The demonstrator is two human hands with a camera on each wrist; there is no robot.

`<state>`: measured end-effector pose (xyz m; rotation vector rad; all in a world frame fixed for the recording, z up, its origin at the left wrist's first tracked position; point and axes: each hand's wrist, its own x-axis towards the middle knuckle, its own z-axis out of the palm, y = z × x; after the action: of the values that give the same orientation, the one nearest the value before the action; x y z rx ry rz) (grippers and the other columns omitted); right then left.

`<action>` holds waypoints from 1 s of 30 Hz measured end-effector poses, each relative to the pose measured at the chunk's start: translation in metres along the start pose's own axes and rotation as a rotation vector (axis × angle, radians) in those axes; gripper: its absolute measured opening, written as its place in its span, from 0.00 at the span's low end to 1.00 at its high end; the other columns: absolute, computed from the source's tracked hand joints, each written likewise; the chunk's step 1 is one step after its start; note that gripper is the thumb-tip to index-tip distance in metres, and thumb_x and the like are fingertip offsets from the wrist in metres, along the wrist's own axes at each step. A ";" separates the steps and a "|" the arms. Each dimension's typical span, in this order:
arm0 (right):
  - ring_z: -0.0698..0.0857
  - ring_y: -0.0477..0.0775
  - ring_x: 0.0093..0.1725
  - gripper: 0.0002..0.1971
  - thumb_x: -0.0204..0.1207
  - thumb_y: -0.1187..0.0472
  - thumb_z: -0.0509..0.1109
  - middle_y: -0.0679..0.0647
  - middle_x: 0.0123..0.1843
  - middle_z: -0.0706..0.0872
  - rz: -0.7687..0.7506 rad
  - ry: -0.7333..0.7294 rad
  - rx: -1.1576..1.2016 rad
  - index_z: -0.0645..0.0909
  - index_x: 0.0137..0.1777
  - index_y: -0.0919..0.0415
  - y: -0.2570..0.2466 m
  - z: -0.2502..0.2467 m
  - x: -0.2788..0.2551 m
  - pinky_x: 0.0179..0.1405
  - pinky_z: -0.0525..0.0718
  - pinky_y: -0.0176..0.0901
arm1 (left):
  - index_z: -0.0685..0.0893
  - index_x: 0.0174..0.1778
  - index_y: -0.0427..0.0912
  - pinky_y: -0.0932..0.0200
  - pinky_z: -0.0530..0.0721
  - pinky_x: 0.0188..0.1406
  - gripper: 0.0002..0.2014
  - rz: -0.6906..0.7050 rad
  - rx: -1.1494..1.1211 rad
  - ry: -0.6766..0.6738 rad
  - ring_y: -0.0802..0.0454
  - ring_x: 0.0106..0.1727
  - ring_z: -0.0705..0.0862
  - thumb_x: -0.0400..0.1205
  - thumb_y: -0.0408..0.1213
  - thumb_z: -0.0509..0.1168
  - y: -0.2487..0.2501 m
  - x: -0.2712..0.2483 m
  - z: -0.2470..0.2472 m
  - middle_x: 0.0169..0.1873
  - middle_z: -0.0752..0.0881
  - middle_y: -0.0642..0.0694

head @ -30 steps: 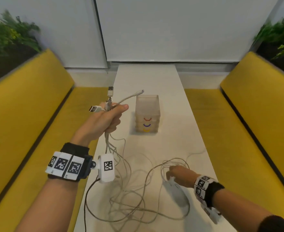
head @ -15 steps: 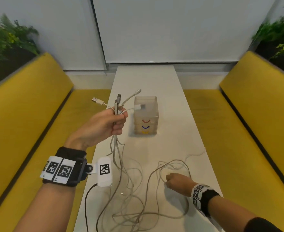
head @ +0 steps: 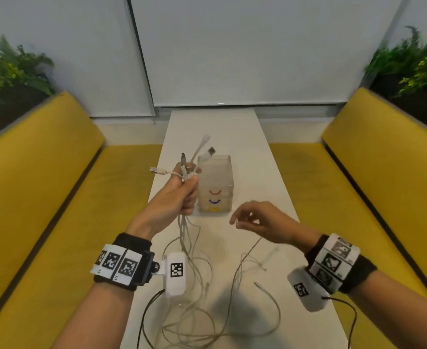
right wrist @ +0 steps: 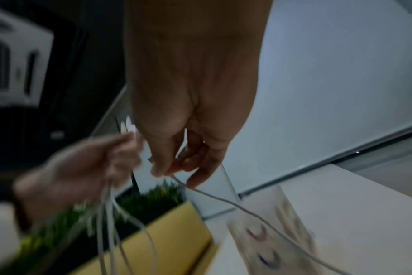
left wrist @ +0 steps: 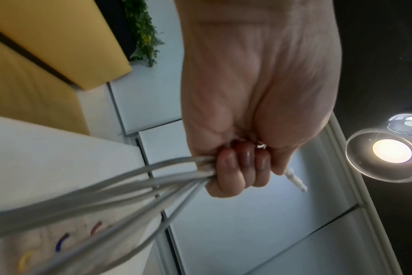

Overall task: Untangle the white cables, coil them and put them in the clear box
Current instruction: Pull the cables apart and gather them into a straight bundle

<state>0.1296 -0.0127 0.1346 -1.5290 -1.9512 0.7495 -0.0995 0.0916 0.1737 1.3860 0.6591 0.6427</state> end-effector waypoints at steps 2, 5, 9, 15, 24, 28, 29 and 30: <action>0.84 0.43 0.42 0.05 0.77 0.64 0.75 0.47 0.43 0.90 -0.009 0.116 0.224 0.88 0.46 0.52 -0.023 -0.019 0.010 0.47 0.86 0.41 | 0.73 0.55 0.41 0.64 0.62 0.23 0.08 -0.008 -0.063 -0.022 0.57 0.26 0.59 0.91 0.41 0.54 -0.003 0.005 0.011 0.28 0.59 0.49; 0.87 0.46 0.47 0.06 0.73 0.67 0.78 0.46 0.45 0.91 -0.010 0.265 0.505 0.91 0.44 0.56 -0.049 -0.029 0.025 0.49 0.86 0.42 | 0.77 0.50 0.39 0.64 0.65 0.24 0.13 -0.010 -0.126 -0.045 0.58 0.25 0.62 0.93 0.41 0.52 -0.009 0.011 0.028 0.26 0.63 0.51; 0.85 0.60 0.43 0.10 0.73 0.69 0.77 0.68 0.46 0.89 0.033 0.447 0.814 0.89 0.52 0.73 -0.061 -0.018 0.040 0.43 0.85 0.45 | 0.74 0.47 0.41 0.59 0.63 0.28 0.03 0.004 -0.186 -0.034 0.54 0.31 0.61 0.86 0.33 0.58 -0.012 0.012 0.042 0.29 0.63 0.48; 0.84 0.65 0.43 0.19 0.59 0.62 0.84 0.68 0.41 0.88 0.140 0.590 1.038 0.84 0.48 0.69 -0.062 -0.003 0.048 0.43 0.84 0.54 | 0.80 0.45 0.52 0.66 0.73 0.33 0.10 0.078 0.085 0.104 0.64 0.28 0.72 0.90 0.38 0.58 -0.012 0.007 0.055 0.29 0.72 0.57; 0.87 0.41 0.58 0.29 0.73 0.32 0.56 0.45 0.57 0.89 0.249 0.224 0.873 0.82 0.62 0.49 -0.070 0.017 0.043 0.48 0.85 0.33 | 0.84 0.53 0.45 0.55 0.85 0.53 0.14 0.080 0.173 0.173 0.53 0.51 0.86 0.91 0.42 0.53 -0.015 0.009 0.064 0.43 0.87 0.47; 0.81 0.27 0.62 0.27 0.73 0.31 0.55 0.41 0.71 0.81 0.158 0.241 0.817 0.76 0.68 0.40 -0.083 0.014 0.042 0.48 0.82 0.24 | 0.73 0.32 0.36 0.43 0.73 0.33 0.19 0.087 0.318 0.163 0.45 0.30 0.74 0.90 0.37 0.50 -0.016 0.011 0.064 0.25 0.76 0.44; 0.80 0.31 0.67 0.23 0.75 0.33 0.58 0.43 0.74 0.79 0.147 0.248 0.811 0.77 0.67 0.37 -0.084 0.012 0.043 0.53 0.82 0.27 | 0.70 0.29 0.39 0.52 0.70 0.30 0.21 0.089 0.307 0.128 0.51 0.28 0.71 0.90 0.34 0.49 -0.015 0.009 0.063 0.21 0.73 0.50; 0.80 0.40 0.71 0.21 0.75 0.35 0.63 0.45 0.75 0.79 0.125 0.280 0.820 0.79 0.66 0.36 -0.087 0.009 0.044 0.59 0.82 0.33 | 0.69 0.28 0.40 0.56 0.70 0.32 0.22 0.085 0.284 0.093 0.53 0.27 0.70 0.90 0.32 0.49 -0.014 0.007 0.062 0.20 0.72 0.52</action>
<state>0.0557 0.0118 0.1937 -1.1532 -1.1214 1.1334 -0.0481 0.0551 0.1641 1.6618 0.7913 0.7038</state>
